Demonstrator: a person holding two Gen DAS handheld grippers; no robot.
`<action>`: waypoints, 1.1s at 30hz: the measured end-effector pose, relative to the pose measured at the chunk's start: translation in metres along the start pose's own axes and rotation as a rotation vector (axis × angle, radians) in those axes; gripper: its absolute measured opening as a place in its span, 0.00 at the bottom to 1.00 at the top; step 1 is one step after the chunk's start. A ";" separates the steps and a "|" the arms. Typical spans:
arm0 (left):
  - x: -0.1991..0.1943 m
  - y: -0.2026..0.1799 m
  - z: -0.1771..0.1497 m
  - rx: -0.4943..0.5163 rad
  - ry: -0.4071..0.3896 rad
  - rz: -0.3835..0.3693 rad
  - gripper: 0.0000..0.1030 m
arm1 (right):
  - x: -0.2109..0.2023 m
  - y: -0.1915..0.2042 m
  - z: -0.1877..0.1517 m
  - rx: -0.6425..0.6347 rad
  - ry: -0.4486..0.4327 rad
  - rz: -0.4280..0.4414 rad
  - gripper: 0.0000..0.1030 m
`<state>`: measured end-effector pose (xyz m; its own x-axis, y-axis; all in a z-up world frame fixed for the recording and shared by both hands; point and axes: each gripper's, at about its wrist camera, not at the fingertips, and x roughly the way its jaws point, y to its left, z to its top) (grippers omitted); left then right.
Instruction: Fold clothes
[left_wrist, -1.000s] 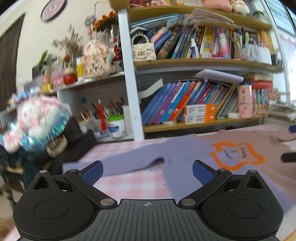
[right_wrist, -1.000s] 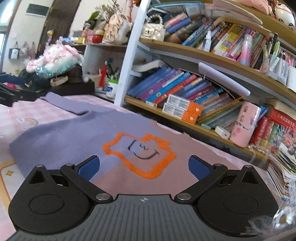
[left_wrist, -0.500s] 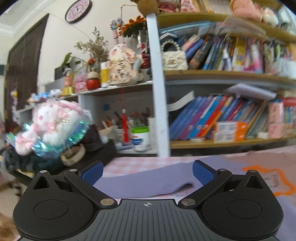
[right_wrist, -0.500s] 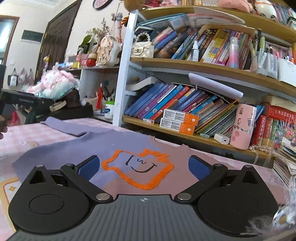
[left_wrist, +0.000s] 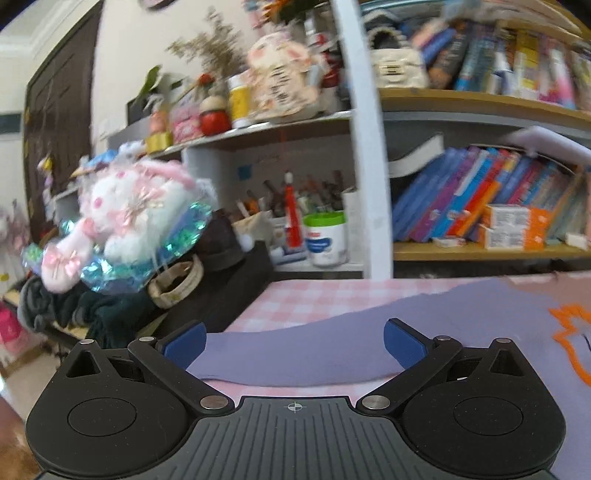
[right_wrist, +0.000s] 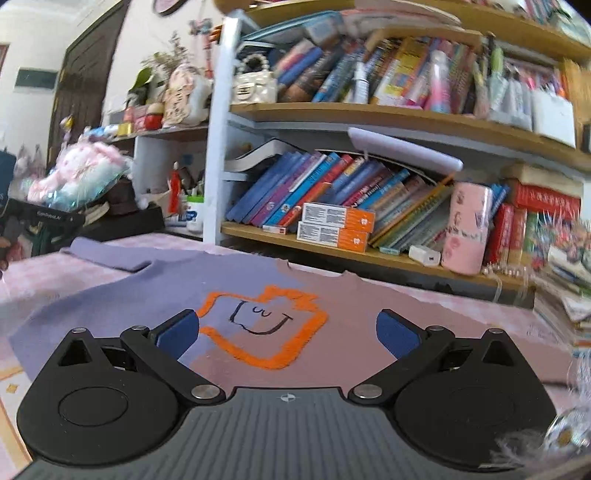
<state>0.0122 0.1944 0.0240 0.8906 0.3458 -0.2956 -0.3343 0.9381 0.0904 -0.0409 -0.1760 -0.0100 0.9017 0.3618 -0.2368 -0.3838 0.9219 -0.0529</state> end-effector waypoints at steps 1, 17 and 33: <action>0.006 0.004 0.002 -0.017 0.006 -0.009 1.00 | 0.000 -0.003 0.000 0.015 0.002 0.000 1.00; 0.104 0.063 -0.007 -0.375 0.326 0.071 0.70 | 0.005 -0.003 0.000 0.013 0.031 0.047 1.00; 0.117 0.084 -0.016 -0.654 0.309 -0.024 0.62 | 0.009 -0.008 0.001 0.044 0.057 0.063 1.00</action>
<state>0.0829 0.3134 -0.0184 0.8041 0.2134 -0.5548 -0.5181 0.7091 -0.4782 -0.0294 -0.1798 -0.0108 0.8629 0.4119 -0.2928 -0.4290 0.9033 0.0065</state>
